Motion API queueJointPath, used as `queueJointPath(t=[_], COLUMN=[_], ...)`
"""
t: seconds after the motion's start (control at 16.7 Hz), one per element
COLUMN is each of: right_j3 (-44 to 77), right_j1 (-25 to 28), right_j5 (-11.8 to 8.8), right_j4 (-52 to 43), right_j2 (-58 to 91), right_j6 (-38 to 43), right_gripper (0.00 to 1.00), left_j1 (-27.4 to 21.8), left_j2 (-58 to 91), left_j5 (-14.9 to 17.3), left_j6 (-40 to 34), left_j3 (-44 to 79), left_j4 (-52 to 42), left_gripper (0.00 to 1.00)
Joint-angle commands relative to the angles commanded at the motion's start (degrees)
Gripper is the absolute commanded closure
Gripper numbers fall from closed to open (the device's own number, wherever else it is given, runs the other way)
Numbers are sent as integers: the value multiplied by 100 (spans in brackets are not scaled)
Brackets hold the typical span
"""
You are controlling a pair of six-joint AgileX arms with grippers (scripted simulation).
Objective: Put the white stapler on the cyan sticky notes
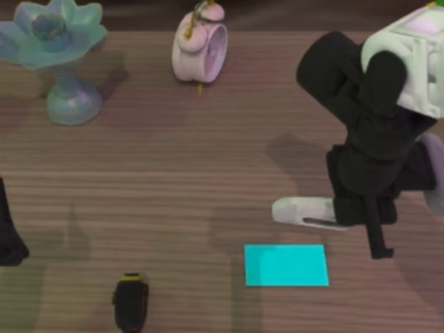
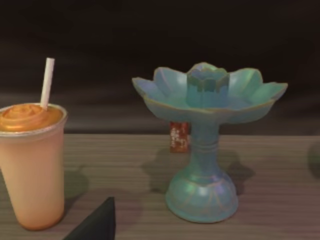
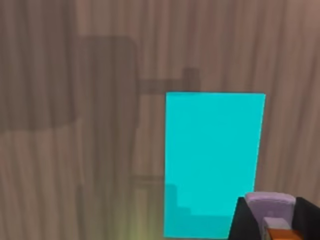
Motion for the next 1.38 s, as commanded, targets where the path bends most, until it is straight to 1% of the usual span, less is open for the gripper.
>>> queueJointPath(t=[0.36, 0.48, 0.84, 0.96, 1.2, 1.38], right_j3=[-33, -194, -928, -1034, -1038, -1038], right_j1=[-6, 44, 245, 281, 282, 282], right_j5=[10, 9, 8, 10, 10, 10], right_j4=[105, 432, 1865, 2037, 2042, 2042], right_j2=[64, 209, 904, 1008, 1012, 1012], right_j6=[6, 49, 266, 297, 298, 298], right_gripper=[100, 100, 100, 100, 100, 77], left_j1=[0, 0, 0, 0, 0, 0], left_j2=[0, 0, 0, 0, 0, 0], left_j5=[0, 0, 0, 0, 0, 0], left_j6=[0, 0, 0, 0, 0, 0], left_j3=[0, 0, 0, 0, 0, 0], left_j4=[0, 0, 0, 0, 0, 0], left_gripper=[0, 0, 0, 0, 0, 0])
